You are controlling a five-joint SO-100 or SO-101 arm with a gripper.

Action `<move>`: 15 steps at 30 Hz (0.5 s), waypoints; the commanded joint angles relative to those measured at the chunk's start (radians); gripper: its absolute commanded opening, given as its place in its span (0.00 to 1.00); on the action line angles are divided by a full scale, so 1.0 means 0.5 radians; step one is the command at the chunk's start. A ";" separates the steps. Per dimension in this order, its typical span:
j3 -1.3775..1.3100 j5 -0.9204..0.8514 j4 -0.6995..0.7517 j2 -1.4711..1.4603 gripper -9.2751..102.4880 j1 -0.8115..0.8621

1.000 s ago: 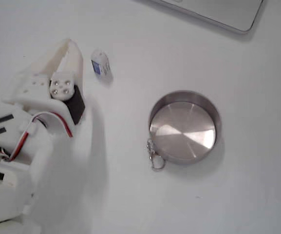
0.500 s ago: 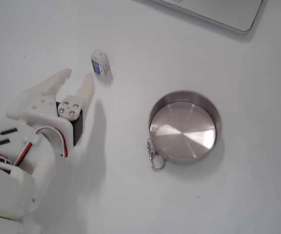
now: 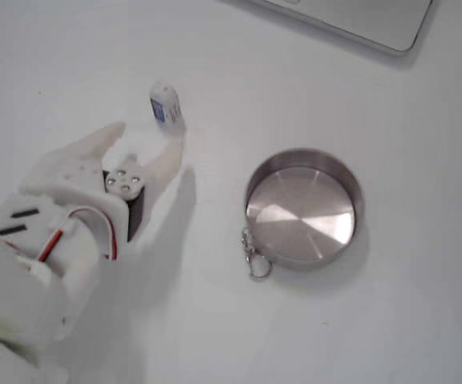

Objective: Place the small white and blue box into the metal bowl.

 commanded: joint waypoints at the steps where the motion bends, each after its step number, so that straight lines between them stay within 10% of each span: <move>1: -0.123 0.015 -0.034 -0.095 0.32 -0.003; 15: -0.371 0.015 -0.037 -0.285 0.32 0.003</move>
